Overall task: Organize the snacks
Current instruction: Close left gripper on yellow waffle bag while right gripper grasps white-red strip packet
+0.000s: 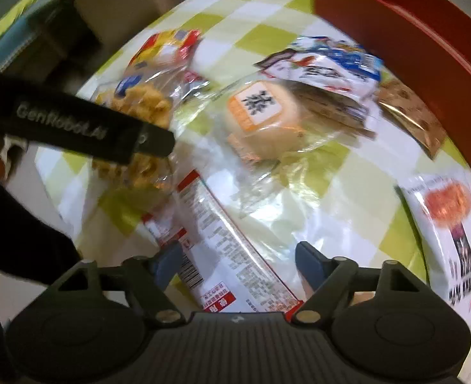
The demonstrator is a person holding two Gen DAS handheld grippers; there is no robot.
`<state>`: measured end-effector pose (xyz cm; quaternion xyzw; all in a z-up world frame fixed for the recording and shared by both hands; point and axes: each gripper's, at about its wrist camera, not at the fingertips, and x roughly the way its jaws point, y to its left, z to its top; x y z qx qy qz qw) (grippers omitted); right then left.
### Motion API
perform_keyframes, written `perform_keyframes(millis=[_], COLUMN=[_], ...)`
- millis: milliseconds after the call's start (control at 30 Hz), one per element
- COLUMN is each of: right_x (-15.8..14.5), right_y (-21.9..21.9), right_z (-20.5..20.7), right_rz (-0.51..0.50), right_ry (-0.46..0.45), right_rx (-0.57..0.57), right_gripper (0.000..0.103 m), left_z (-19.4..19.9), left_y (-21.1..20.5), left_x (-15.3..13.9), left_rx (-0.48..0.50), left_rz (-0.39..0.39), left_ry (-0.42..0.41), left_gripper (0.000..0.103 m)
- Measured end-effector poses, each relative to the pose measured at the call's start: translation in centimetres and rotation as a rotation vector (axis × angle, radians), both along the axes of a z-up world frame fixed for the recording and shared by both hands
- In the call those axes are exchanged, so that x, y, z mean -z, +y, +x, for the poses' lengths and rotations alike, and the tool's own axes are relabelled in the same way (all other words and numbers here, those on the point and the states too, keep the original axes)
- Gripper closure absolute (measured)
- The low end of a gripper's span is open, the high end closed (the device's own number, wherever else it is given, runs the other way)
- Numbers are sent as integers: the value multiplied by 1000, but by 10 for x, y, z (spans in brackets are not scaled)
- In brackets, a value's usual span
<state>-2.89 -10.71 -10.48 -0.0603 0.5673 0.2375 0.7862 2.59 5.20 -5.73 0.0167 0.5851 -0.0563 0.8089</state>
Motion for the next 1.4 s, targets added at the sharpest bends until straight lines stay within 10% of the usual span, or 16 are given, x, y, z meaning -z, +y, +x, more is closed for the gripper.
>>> perform_keyframes(millis=[333,633,867,1400], right_x=[15,10,1,-13], right_y=[43,38,28,-22], right_z=[-14,-13,-14,-19], right_rz=[-211,-201,-192,-93], right_ry=[-76,-86,-84,-46], right_rx=[-331,-282,-202,3], right_gripper=[0,0,27,42], left_z=[-7,-9,-10,-14], left_y=[7,14,17,-8], left_x=[6,14,24,39], left_rx=[-7,3,-15,-25], left_rz=[30,59,75,128], left_ry=[13,24,58,116], left_gripper=[26,14,0,22])
